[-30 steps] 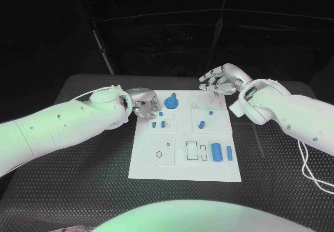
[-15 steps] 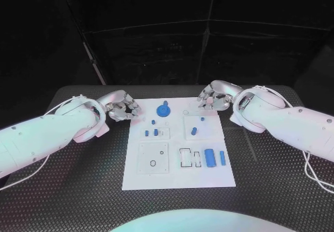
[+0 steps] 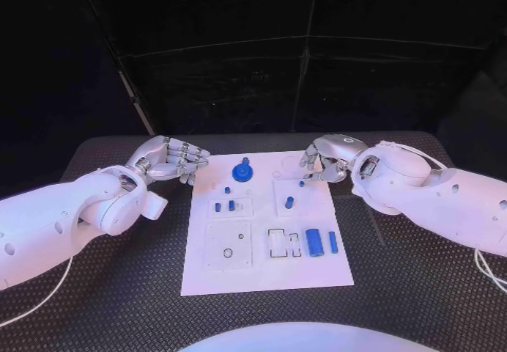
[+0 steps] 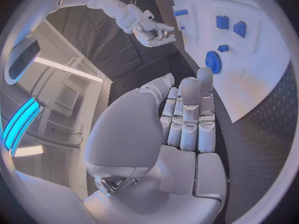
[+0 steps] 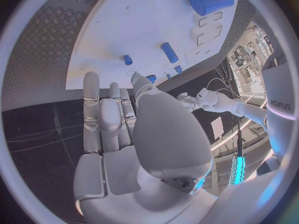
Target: Assemble the parts on the task board
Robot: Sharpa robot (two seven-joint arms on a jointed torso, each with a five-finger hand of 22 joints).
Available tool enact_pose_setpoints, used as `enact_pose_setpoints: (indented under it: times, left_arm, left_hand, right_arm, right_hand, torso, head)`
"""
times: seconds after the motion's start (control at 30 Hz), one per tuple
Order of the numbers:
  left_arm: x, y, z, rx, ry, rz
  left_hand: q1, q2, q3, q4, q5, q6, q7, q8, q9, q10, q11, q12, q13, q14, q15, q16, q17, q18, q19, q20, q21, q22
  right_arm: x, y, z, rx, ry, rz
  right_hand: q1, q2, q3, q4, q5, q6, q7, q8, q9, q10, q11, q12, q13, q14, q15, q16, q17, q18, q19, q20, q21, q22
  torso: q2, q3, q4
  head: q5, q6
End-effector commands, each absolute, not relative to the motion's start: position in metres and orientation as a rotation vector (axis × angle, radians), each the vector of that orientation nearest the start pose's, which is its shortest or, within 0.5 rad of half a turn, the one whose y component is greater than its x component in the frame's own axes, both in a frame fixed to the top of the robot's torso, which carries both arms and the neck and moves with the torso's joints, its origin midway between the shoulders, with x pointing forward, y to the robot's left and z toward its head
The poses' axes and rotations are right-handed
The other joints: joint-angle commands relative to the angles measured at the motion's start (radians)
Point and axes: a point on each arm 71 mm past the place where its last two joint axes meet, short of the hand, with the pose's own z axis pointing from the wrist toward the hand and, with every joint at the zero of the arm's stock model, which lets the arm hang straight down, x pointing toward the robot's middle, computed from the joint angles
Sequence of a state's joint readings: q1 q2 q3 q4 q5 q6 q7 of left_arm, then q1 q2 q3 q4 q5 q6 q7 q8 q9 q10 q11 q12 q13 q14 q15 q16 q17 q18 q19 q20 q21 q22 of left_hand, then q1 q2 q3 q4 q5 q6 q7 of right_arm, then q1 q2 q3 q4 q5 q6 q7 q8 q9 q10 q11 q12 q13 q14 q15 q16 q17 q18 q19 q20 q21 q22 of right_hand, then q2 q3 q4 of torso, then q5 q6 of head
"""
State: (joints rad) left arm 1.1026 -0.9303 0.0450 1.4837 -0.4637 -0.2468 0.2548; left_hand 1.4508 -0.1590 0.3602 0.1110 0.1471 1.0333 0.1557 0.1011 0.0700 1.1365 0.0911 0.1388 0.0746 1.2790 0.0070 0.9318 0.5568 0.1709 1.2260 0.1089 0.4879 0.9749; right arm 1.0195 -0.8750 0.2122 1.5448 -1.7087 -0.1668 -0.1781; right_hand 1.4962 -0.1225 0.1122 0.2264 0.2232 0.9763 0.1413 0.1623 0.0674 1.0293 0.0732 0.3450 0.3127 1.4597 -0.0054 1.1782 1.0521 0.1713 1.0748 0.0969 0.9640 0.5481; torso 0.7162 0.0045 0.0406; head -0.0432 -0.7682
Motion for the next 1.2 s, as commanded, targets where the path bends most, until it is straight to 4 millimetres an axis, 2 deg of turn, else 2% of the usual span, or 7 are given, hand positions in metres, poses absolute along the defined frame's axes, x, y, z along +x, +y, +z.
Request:
enact_pose_setpoints:
  times: [0.03, 0.17, 0.33, 0.67, 0.83, 1.2]
  left_arm:
    - [0.483, 0.257, -0.194, -0.924, 1.498, -1.416]
    - [0.481, 0.257, -0.194, -0.943, 1.485, -1.437]
    - [0.480, 0.255, -0.194, -0.949, 1.480, -1.450]
    - [0.480, 0.254, -0.194, -0.951, 1.476, -1.455]
    - [0.480, 0.254, -0.194, -0.951, 1.476, -1.456]
    - [0.480, 0.254, -0.194, -0.953, 1.480, -1.456]
  left_hand:
    - [-0.005, 0.004, -0.003, -0.004, -0.001, 0.005, 0.004, 0.002, -0.002, 0.001, 0.003, 0.007, 0.000, -0.014, 0.001, -0.017, -0.017, 0.011, -0.011, -0.001, -0.011, -0.007]
    - [-0.004, 0.006, -0.003, -0.006, 0.000, 0.005, 0.006, 0.002, -0.002, -0.002, 0.005, 0.009, -0.001, -0.024, 0.003, -0.025, -0.023, 0.011, -0.018, 0.000, -0.021, -0.014]
    - [-0.003, 0.007, -0.003, -0.008, 0.000, 0.005, 0.007, 0.002, -0.002, -0.003, 0.006, 0.010, -0.001, -0.030, 0.004, -0.030, -0.027, 0.011, -0.022, 0.001, -0.026, -0.017]
    - [-0.003, 0.008, -0.005, -0.011, 0.000, 0.001, 0.011, -0.001, -0.003, -0.014, 0.010, 0.010, -0.003, -0.041, 0.007, -0.039, -0.033, 0.010, -0.029, 0.003, -0.037, -0.025]
    - [-0.003, 0.008, -0.005, -0.011, 0.000, 0.000, 0.012, -0.001, -0.003, -0.015, 0.010, 0.010, -0.003, -0.042, 0.007, -0.040, -0.034, 0.010, -0.030, 0.004, -0.038, -0.025]
    - [-0.003, 0.009, -0.005, -0.011, 0.000, -0.001, 0.013, -0.002, -0.003, -0.017, 0.011, 0.010, -0.003, -0.045, 0.008, -0.042, -0.036, 0.010, -0.031, 0.004, -0.041, -0.027]
  right_arm:
    - [0.477, -0.214, -0.186, -0.276, 1.688, 0.426]
    - [0.474, -0.210, -0.190, -0.291, 1.704, 0.420]
    - [0.470, -0.205, -0.198, -0.308, 1.727, 0.421]
    - [0.469, -0.198, -0.207, -0.318, 1.739, 0.426]
    - [0.470, -0.196, -0.209, -0.316, 1.735, 0.425]
    - [0.473, -0.194, -0.210, -0.313, 1.722, 0.412]
  right_hand:
    - [-0.001, -0.010, -0.002, 0.007, -0.005, 0.004, 0.009, -0.008, -0.001, -0.005, 0.009, -0.011, -0.013, 0.015, 0.005, -0.003, 0.004, 0.005, 0.011, 0.003, -0.005, 0.003]
    - [0.000, -0.013, -0.003, 0.006, -0.005, 0.002, 0.013, -0.014, -0.001, -0.009, 0.013, -0.025, -0.030, 0.018, 0.008, 0.002, 0.011, 0.004, 0.017, 0.006, -0.001, 0.010]
    - [0.017, -0.004, 0.012, -0.002, -0.001, 0.012, 0.017, -0.019, 0.000, -0.002, 0.017, -0.043, -0.057, 0.023, 0.011, 0.013, 0.024, 0.001, 0.036, 0.008, 0.016, 0.036]
    - [0.039, 0.004, 0.066, -0.009, -0.013, 0.037, 0.009, -0.028, 0.000, 0.036, 0.011, -0.075, -0.110, 0.029, 0.006, 0.033, 0.049, -0.007, 0.064, 0.003, 0.053, 0.084]
    - [0.048, 0.009, 0.102, -0.012, -0.036, 0.048, 0.008, -0.033, 0.000, 0.053, 0.009, -0.089, -0.133, 0.033, 0.004, 0.046, 0.064, -0.010, 0.073, 0.002, 0.069, 0.107]
    - [0.046, 0.011, 0.163, -0.019, -0.046, 0.070, 0.003, -0.039, 0.001, 0.077, 0.005, -0.112, -0.165, 0.036, 0.000, 0.065, 0.084, -0.014, 0.083, 0.001, 0.093, 0.136]
  torso:
    - [0.001, -0.0002, 0.0003]
    - [0.001, -0.0003, 0.0004]
    - [0.001, -0.0010, 0.0030]
    - [0.002, 0.0001, 0.0007]
    - [0.002, 0.0001, 0.0016]
    - [0.002, 0.0007, 0.0015]
  head:
    - [-0.005, 0.000]
    - [-0.007, -0.001]
    - [-0.010, -0.005]
    - [-0.007, -0.009]
    - [-0.007, -0.010]
    - [-0.007, -0.015]
